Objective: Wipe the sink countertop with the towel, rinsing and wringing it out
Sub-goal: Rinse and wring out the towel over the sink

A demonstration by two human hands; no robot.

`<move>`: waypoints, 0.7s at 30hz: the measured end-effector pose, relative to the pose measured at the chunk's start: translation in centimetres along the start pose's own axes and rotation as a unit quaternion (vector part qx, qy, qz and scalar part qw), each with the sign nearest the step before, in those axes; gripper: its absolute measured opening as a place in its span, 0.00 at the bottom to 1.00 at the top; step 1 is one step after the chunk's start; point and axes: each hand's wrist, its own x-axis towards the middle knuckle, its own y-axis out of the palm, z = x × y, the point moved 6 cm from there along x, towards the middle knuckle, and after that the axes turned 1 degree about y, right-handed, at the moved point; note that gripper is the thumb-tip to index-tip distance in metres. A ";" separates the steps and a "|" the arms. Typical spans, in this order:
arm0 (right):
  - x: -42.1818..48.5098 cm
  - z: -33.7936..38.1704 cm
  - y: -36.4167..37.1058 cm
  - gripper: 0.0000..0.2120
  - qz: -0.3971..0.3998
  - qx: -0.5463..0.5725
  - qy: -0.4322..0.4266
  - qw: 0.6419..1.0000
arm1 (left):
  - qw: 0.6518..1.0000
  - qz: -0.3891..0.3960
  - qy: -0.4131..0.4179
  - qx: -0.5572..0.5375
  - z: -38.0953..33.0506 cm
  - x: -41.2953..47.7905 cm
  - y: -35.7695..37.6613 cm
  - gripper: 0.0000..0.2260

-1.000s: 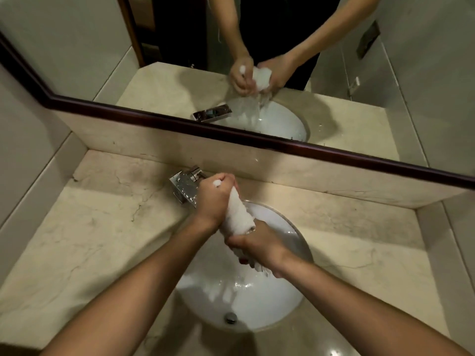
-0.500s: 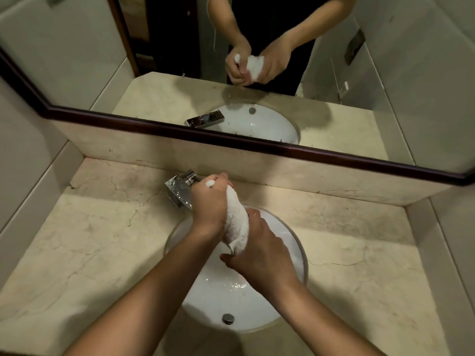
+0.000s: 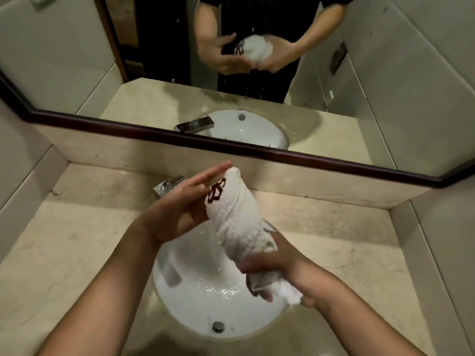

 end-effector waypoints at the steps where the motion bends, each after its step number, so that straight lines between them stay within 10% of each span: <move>1: -0.6 0.2 1.5 0.20 0.061 0.074 0.019 0.995 | 0.996 0.072 0.026 -0.054 -0.3 0.6 1.2 0.30; 6: -1.5 3.0 6.0 0.12 0.277 0.205 -0.059 0.937 | 0.970 0.198 0.123 -0.073 -1.7 3.6 6.7 0.36; 12: -2.1 5.0 2.6 0.49 0.055 0.148 -0.098 0.983 | 0.991 -0.073 0.111 -0.008 -5.3 2.7 5.8 0.10; 18: -2.9 8.5 3.1 0.25 -0.035 -0.115 -0.063 0.991 | 0.962 -0.232 0.091 0.109 -6.5 1.5 6.1 0.04; 21: -2.0 7.7 3.0 0.21 -0.113 -0.199 -0.053 0.972 | 0.891 -0.372 0.140 0.220 -6.2 1.0 5.2 0.08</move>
